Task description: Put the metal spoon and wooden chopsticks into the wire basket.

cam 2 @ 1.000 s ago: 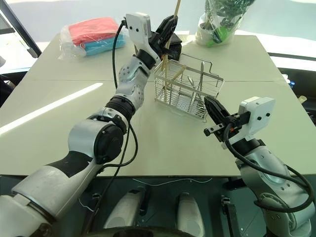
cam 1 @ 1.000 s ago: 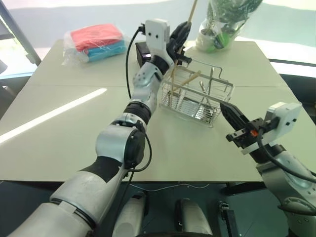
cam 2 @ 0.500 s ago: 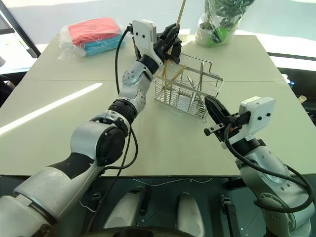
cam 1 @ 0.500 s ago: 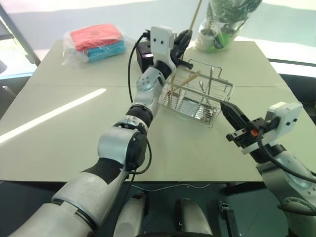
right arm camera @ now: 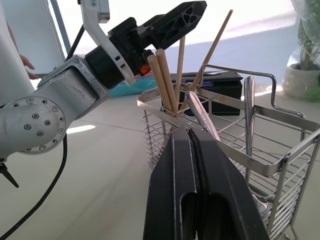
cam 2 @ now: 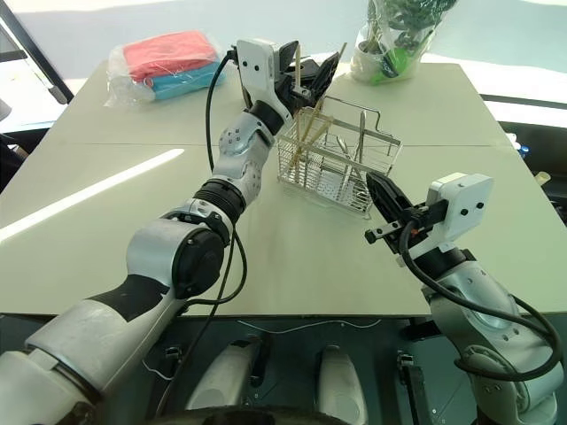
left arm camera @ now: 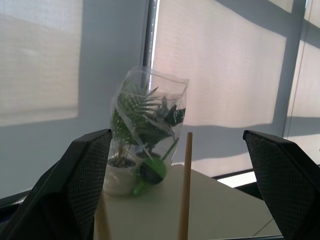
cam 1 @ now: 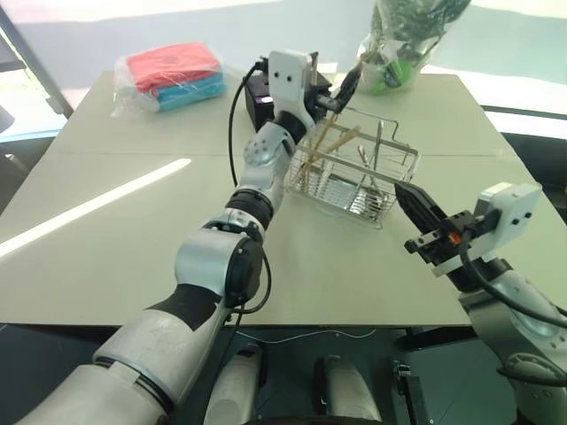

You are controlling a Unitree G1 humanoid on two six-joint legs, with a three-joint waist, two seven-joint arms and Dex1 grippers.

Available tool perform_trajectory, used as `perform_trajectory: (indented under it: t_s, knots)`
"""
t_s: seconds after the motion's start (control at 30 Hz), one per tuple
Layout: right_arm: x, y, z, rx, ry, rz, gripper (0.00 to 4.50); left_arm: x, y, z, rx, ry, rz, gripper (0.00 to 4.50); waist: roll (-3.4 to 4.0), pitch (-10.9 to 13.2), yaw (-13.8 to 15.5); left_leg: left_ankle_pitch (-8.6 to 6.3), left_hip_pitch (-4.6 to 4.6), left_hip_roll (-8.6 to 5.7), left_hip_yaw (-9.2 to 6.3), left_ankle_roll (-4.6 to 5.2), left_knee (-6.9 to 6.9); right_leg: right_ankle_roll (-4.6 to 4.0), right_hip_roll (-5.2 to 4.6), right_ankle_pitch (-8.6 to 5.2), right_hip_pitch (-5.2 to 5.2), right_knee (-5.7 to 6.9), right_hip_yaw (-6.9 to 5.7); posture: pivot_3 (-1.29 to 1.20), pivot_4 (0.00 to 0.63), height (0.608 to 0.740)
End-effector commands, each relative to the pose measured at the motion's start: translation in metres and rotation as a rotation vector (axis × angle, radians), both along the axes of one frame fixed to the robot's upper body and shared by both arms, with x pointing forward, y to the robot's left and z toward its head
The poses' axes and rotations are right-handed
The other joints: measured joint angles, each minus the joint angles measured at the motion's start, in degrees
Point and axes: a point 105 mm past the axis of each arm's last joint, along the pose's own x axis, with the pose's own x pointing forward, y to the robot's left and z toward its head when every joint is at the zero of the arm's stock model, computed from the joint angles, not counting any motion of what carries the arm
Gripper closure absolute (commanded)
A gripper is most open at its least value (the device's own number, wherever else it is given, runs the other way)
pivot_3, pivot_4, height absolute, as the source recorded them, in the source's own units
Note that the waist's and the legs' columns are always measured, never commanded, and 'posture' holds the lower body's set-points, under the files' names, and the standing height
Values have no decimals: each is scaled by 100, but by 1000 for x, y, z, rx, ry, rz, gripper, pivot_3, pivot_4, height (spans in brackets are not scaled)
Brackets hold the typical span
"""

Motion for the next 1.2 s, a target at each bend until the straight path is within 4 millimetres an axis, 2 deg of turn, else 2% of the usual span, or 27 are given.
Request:
perform_trajectory:
  t_s: [0.03, 0.23, 0.4, 0.5, 0.6, 0.67, 0.77, 0.83, 0.93, 1.2]
  knots:
    - [-7, 5, 14, 2, -71, 24, 4500, -3, 3, 19, -29, -52, -2, 25, 0, 0, -1, 0, 0, 0, 0, 0, 0, 0, 0, 0, 0, 0, 0, 0, 150, 740]
    - [-7, 5, 13, -1, -69, 33, 4500, -1, 12, 29, -74, -65, 15, 25, 0, 0, -3, 0, 0, 0, 0, 0, 0, 0, 0, 0, 0, 0, 0, 0, 150, 740]
    - [-7, 5, 12, -11, -64, 45, 4500, 1, 31, 61, -164, -87, 36, 25, 0, 0, -6, 0, 0, 0, 0, 0, 0, 0, 0, 0, -1, 1, 0, 0, 150, 740]
    - [-6, 3, 11, -18, -57, 50, 4500, 1, 46, 72, -151, -124, 36, 25, 0, 0, -17, 0, 0, 0, 0, 0, 1, 0, 0, 0, 0, 3, 0, 0, 150, 740]
    - [-5, -1, 10, -20, -53, 44, 4500, 6, 68, 72, -98, -129, 75, 945, 1, 0, -56, 0, 10, 1, 1, 0, 0, 0, 1, 0, 5, 5, 0, 0, 150, 740]
    - [-3, -3, 8, -20, -47, 39, 4500, 7, 79, 65, -35, -138, 92, 1862, 2, -1, -96, 0, 18, 1, 0, 0, -1, 0, 2, 0, 13, 5, 0, 0, 150, 740]
    - [2, -7, 3, -14, -36, 25, 4500, 16, 115, 33, 50, -35, 160, 3266, 5, -4, -162, -1, 69, 2, 2, 0, -15, 0, 2, -1, 52, 0, 5, 0, 150, 740]
    - [4, -9, 2, -11, -35, 21, 4500, 17, 128, 19, 62, 24, 196, 4307, 7, -4, -197, -2, 78, 4, 4, 0, -23, 0, 1, -2, 52, 4, 9, 0, 150, 740]
    - [8, -12, -2, -11, -23, 25, 4500, 7, 152, -17, 99, 103, 269, 4418, 7, -4, -219, -1, 72, 6, 4, 0, -23, -1, 1, -2, 39, 17, 12, 0, 150, 740]
    - [16, -13, -5, -19, -14, 45, 4500, -31, 180, -66, 136, 244, 415, 4418, 14, -9, -158, -3, 75, 6, 5, -4, -19, -5, -1, -4, 34, 30, 26, 0, 150, 740]
